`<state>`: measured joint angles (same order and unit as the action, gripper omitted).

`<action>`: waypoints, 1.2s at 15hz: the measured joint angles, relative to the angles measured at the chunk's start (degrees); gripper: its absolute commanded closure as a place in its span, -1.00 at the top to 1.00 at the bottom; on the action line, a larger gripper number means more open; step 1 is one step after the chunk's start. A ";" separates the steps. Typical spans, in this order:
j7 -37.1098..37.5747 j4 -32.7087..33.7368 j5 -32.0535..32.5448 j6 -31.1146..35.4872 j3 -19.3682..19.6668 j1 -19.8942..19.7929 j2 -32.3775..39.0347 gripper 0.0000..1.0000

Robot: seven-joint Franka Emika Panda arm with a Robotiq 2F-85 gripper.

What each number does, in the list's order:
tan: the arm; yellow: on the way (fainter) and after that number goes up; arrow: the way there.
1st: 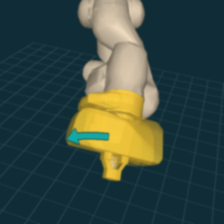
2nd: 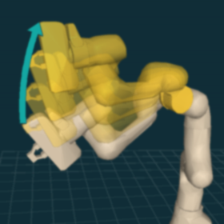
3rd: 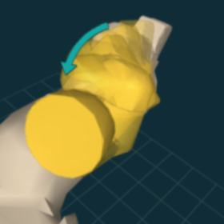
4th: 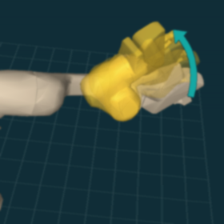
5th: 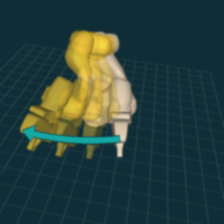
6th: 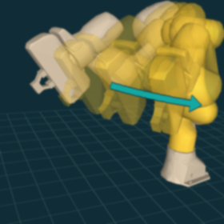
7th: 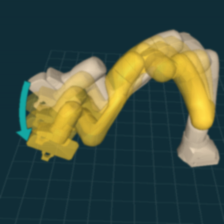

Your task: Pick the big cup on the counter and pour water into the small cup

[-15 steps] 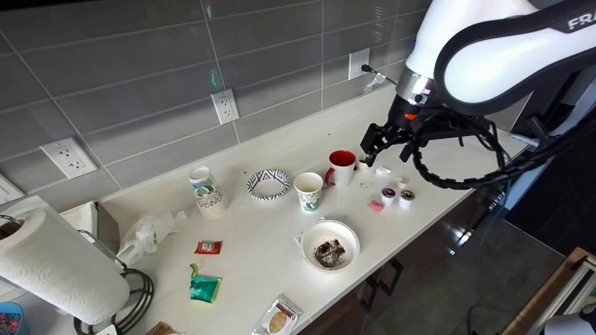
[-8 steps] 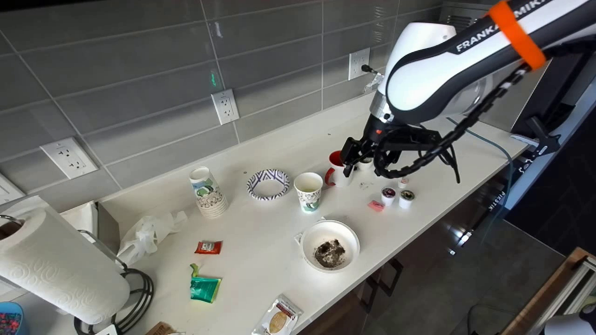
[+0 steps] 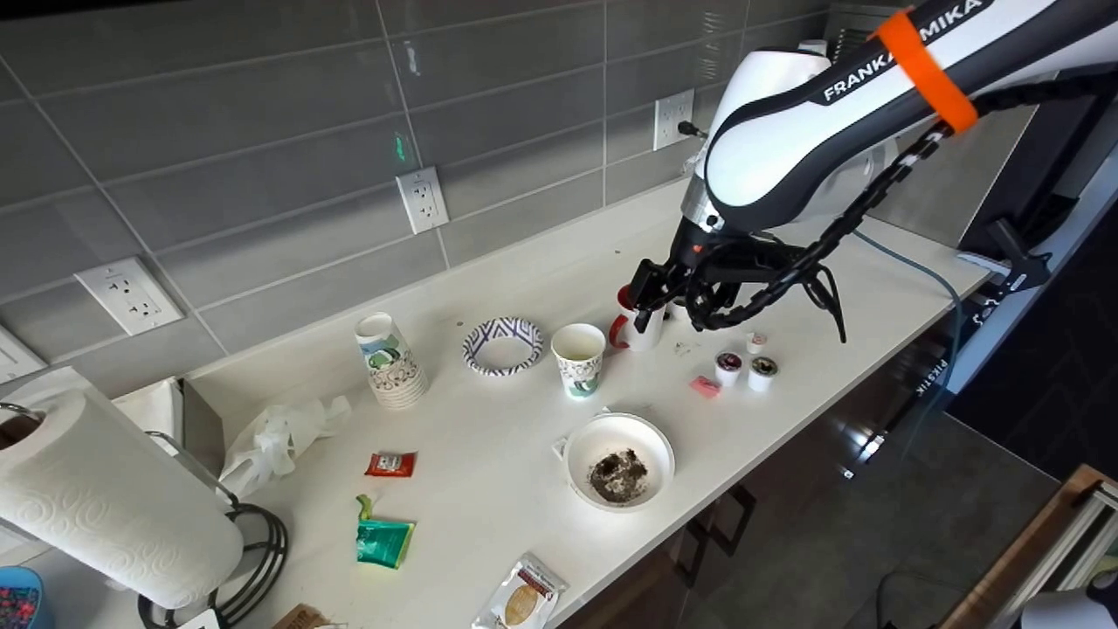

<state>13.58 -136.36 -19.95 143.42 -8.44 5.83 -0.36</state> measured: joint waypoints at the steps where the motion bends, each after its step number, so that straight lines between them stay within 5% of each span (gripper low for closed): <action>1: 0.12 0.06 0.21 0.00 0.00 0.02 0.12 1.00; 18: -4.87 14.75 3.99 0.01 0.97 0.63 16.78 1.00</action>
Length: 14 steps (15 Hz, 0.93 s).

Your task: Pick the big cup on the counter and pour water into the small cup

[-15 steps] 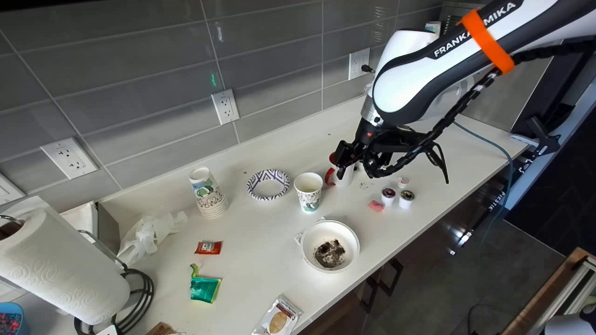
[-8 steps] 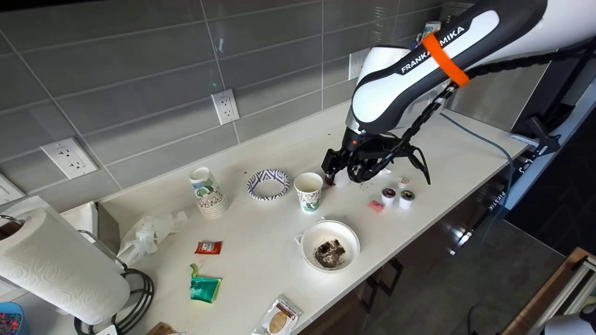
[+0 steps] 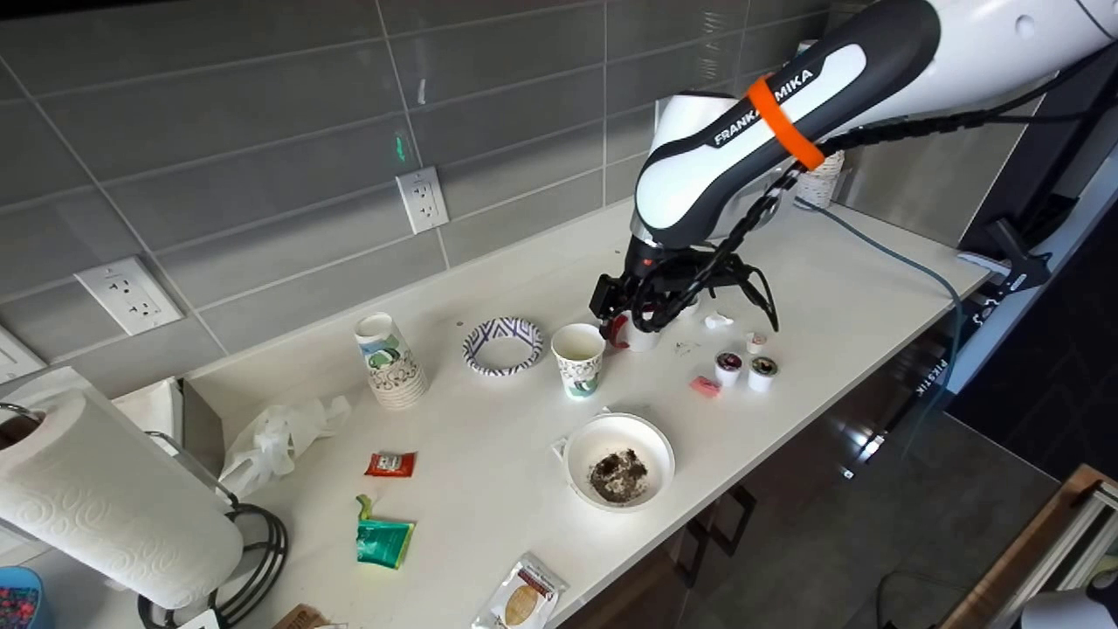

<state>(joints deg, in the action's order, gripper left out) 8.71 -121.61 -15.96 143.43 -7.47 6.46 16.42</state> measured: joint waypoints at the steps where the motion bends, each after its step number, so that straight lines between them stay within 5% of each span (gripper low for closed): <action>1: -0.39 0.78 0.00 0.00 0.00 -0.05 0.76 1.00; 10: -1.74 6.27 0.00 0.00 -0.19 -0.06 6.24 0.99; 14: -1.97 7.80 0.00 0.00 -0.18 -0.09 7.84 0.61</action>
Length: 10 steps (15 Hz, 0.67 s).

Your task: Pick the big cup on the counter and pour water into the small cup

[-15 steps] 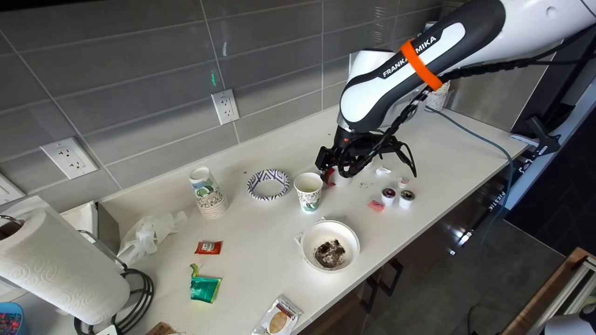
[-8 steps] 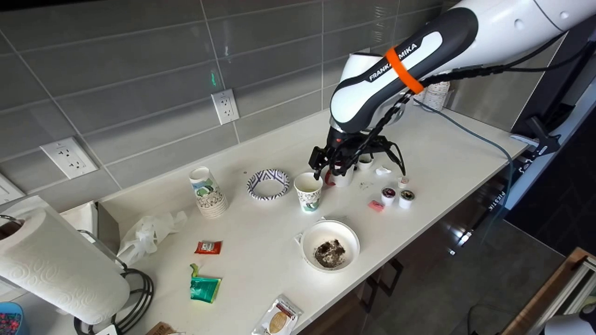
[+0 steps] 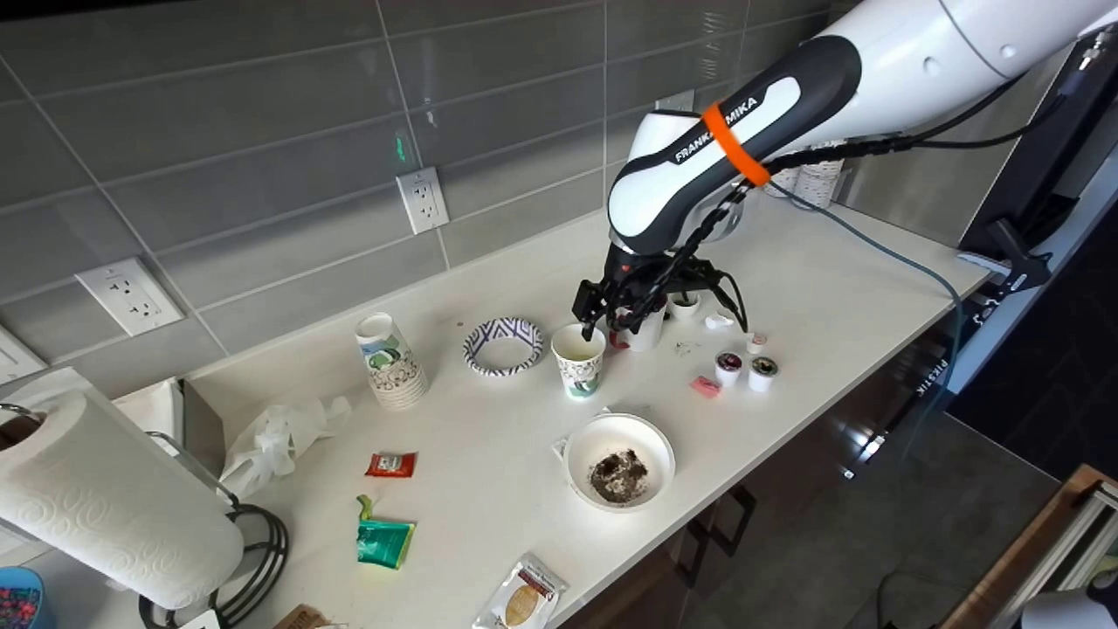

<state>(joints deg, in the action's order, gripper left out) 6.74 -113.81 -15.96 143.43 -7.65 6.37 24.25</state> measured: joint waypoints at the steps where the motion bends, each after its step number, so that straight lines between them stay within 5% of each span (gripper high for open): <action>1: -0.05 0.32 0.00 0.00 0.00 -0.01 0.31 0.45; 4: -0.18 1.35 0.00 0.00 0.00 -0.01 1.19 0.00; 6: -0.28 1.82 0.00 0.00 0.00 -0.01 1.60 -0.52; 10: -0.50 2.87 0.00 -0.01 -0.01 -0.01 2.39 -1.00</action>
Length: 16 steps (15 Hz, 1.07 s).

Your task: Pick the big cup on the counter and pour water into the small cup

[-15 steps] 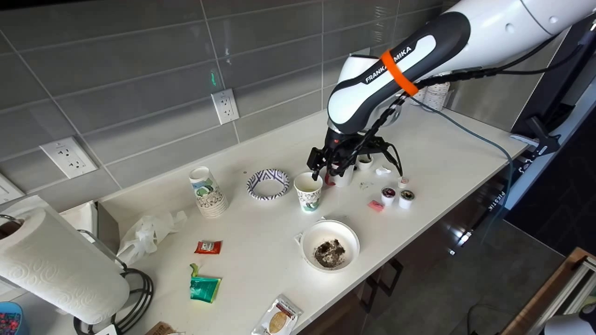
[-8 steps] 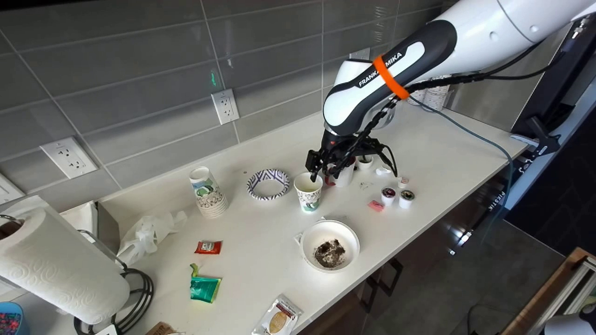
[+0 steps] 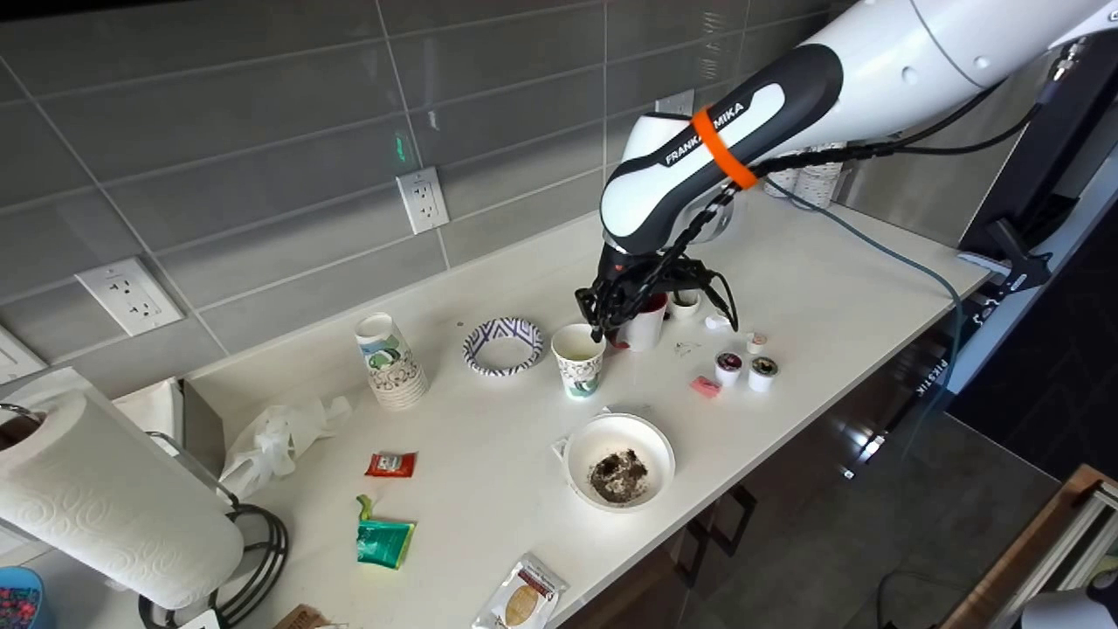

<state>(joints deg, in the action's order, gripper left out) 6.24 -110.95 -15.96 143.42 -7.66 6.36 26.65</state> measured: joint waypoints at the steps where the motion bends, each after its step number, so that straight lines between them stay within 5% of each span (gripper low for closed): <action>1: -0.07 0.19 0.00 0.00 -0.02 -0.01 0.19 -1.00; 2: -0.15 0.39 0.00 0.00 -0.05 -0.01 0.38 -1.00; 4: -0.37 0.88 -0.01 -0.09 -0.12 -0.06 0.70 -0.40; 7: -0.79 1.58 -0.01 -0.17 -0.20 -0.09 1.26 0.00; 9: -0.98 2.00 -0.01 -0.17 -0.30 -0.09 1.81 -0.77; 12: -1.53 2.72 -0.02 -0.17 -0.51 -0.13 2.51 -1.00; 16: -2.11 3.31 -0.02 -0.17 -0.70 -0.17 3.05 -0.98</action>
<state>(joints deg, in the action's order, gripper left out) 4.14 -107.64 -15.98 143.25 -8.36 6.19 29.70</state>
